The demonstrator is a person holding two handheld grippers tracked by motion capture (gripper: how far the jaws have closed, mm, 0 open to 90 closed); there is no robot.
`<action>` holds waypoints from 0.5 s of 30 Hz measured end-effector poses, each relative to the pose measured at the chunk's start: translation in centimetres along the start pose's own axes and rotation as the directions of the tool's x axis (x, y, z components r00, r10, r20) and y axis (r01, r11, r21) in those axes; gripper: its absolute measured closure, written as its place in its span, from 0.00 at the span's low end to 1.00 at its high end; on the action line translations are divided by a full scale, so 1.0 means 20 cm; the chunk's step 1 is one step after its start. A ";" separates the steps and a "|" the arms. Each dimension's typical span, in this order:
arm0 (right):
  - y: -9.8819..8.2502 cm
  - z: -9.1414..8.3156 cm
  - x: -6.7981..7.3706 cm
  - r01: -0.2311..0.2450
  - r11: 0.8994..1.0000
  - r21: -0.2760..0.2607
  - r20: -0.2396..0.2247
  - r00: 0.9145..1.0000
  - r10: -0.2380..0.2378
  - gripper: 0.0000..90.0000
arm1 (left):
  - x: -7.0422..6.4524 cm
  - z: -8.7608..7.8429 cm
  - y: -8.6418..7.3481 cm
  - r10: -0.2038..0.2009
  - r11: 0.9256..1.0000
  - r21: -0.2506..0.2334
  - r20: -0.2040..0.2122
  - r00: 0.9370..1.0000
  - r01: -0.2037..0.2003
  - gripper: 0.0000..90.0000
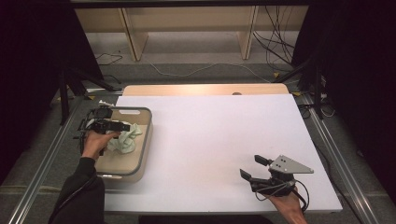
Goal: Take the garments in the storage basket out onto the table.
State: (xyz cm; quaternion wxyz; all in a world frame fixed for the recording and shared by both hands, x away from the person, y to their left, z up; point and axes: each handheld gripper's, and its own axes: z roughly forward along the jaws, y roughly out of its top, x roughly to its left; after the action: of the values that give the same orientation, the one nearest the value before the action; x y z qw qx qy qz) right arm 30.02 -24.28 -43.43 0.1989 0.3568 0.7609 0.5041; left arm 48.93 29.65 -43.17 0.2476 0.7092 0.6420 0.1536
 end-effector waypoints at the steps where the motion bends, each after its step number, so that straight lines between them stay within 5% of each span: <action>1: 0.00 0.00 0.00 -0.001 1.000 0.000 -0.001 1.000 0.001 0.29 | 0.00 0.01 0.00 0.000 1.000 0.005 -0.006 1.000 0.000 0.20; 15: 0.00 0.01 0.01 0.005 1.000 0.015 -0.012 1.000 -0.005 0.29 | 0.00 0.11 -0.02 0.013 0.998 0.068 -0.027 1.000 -0.011 0.22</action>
State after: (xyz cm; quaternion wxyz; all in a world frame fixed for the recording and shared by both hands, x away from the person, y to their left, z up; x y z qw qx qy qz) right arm 30.07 -24.05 -43.61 0.1926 0.3534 0.7668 0.5000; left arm 49.70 29.26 -45.23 0.2134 0.7187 0.6461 0.1428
